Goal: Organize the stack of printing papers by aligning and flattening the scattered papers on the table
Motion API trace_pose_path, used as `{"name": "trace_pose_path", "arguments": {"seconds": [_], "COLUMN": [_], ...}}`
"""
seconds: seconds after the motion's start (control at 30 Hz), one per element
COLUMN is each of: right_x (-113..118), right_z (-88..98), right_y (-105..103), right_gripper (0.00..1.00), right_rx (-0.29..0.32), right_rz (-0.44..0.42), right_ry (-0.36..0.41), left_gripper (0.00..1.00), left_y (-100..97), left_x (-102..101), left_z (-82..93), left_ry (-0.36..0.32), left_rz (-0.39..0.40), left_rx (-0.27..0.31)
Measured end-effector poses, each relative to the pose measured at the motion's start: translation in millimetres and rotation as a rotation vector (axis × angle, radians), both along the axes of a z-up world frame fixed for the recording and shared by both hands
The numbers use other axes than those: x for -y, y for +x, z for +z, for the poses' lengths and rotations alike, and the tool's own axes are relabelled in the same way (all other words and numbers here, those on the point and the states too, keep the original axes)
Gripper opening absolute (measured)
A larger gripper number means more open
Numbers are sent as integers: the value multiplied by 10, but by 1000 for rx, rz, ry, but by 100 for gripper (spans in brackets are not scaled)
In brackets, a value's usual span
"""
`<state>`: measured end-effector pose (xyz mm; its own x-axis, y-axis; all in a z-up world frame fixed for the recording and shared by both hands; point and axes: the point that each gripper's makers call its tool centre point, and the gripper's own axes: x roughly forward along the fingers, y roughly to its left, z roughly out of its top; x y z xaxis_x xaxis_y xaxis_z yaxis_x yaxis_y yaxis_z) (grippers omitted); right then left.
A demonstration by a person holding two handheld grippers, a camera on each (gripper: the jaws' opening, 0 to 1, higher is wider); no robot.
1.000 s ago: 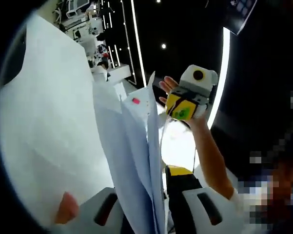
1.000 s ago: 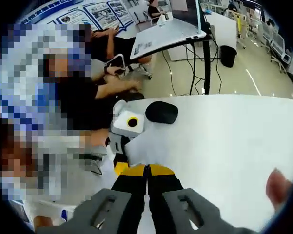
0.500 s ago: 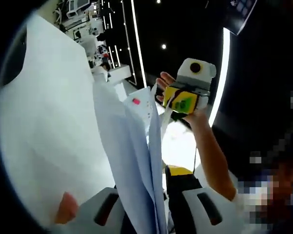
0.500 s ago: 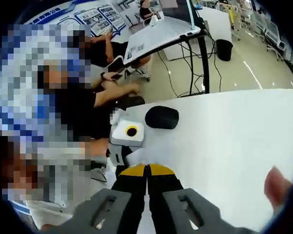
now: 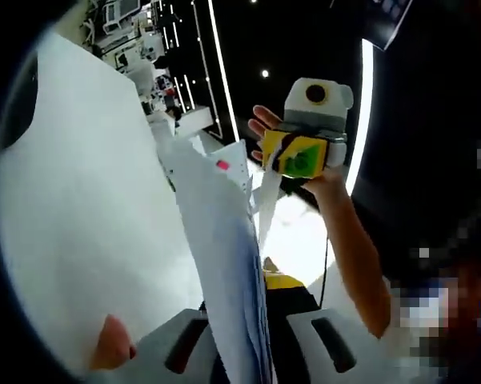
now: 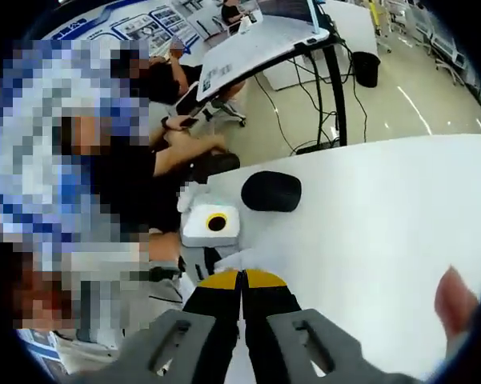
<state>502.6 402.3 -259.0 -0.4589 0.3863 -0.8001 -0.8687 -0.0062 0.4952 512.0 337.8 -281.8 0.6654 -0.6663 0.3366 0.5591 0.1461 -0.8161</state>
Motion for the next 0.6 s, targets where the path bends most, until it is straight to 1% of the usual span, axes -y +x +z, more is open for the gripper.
{"name": "trace_pose_path", "arguments": {"seconds": [0.07, 0.17, 0.2, 0.23, 0.3, 0.33, 0.37, 0.4, 0.43, 0.47, 0.5, 0.57, 0.6], "right_x": [14, 35, -14, -44, -87, -97, -115, -139, -153, -208, -247, -245, -236], "right_z": [8, 4, -9, -4, 49, 91, 120, 145, 210, 331, 423, 556, 641], "right_y": [1, -5, 48, 70, 61, 16, 14, 36, -4, -44, -31, 21, 34], "right_gripper": [0, 0, 1, 3, 11, 12, 13, 14, 12, 12, 13, 13, 12], "right_rx": [-10, -7, 30, 45, 52, 27, 31, 36, -2, -45, -55, -39, -47], "right_rz": [-8, -16, -28, -35, -34, -19, 0, -23, -25, -21, -35, -42, -51], "right_ry": [3, 20, 60, 91, 157, 191, 222, 240, 266, 343, 402, 481, 527], "left_gripper": [6, 6, 6, 6, 6, 6, 6, 6, 6, 6, 6, 6, 6], "left_y": [-6, -3, -7, -10, -5, -4, -5, -4, -1, -4, -5, -7, -4], "left_x": [8, 3, 6, 13, 17, 16, 13, 10, 8, 10, 9, 4, -2], "left_z": [5, 7, 9, 7, 5, 5, 10, 12, 10, 14, 16, 20, 20], "left_ry": [6, 9, 11, 16, 26, 27, 24, 23, 23, 22, 22, 18, 15], "left_rz": [-2, -3, -3, -4, -4, -5, -6, -6, -6, -7, -6, -4, -3], "left_rx": [6, 12, 14, 16, 19, 20, 21, 21, 20, 22, 23, 22, 21]}}
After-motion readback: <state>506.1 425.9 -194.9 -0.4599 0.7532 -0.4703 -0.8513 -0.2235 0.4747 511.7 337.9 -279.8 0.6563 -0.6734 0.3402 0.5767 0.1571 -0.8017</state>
